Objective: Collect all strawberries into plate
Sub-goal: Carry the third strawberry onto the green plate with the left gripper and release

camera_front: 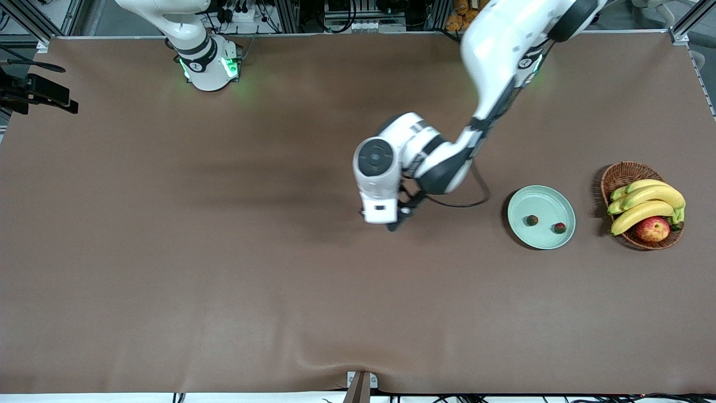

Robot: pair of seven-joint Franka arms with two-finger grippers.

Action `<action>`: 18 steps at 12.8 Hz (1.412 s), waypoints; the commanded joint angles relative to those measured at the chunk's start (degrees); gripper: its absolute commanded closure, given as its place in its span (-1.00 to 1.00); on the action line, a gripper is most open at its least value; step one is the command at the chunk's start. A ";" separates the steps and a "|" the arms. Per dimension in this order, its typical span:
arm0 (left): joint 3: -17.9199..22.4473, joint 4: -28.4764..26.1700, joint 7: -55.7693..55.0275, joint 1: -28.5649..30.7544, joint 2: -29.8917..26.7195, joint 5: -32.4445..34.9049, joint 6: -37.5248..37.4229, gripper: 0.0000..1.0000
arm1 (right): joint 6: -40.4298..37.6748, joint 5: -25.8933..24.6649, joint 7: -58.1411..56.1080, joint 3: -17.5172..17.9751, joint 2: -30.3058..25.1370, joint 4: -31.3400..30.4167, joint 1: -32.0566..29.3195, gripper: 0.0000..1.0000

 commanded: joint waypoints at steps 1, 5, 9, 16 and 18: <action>-0.39 -8.02 12.83 7.16 -7.14 0.53 -3.67 1.00 | 0.02 -2.86 0.35 -0.59 -0.06 0.51 1.65 -1.00; -0.48 -22.26 30.51 18.77 -15.67 4.46 -2.37 1.00 | 0.19 -2.61 0.43 -0.76 -0.06 0.51 1.40 -1.00; -0.57 -38.60 47.56 31.60 -20.78 6.68 16.30 1.00 | 2.22 -2.44 0.43 -1.03 -0.06 0.51 0.52 -1.00; -0.65 -46.37 65.60 42.78 -18.32 9.75 33.24 -0.98 | 4.14 -2.44 0.70 -0.76 0.64 0.34 1.13 -1.00; -0.74 -45.93 65.70 42.97 -20.33 9.58 32.89 -1.00 | 5.99 -2.44 0.87 -0.76 2.30 0.07 1.39 -1.00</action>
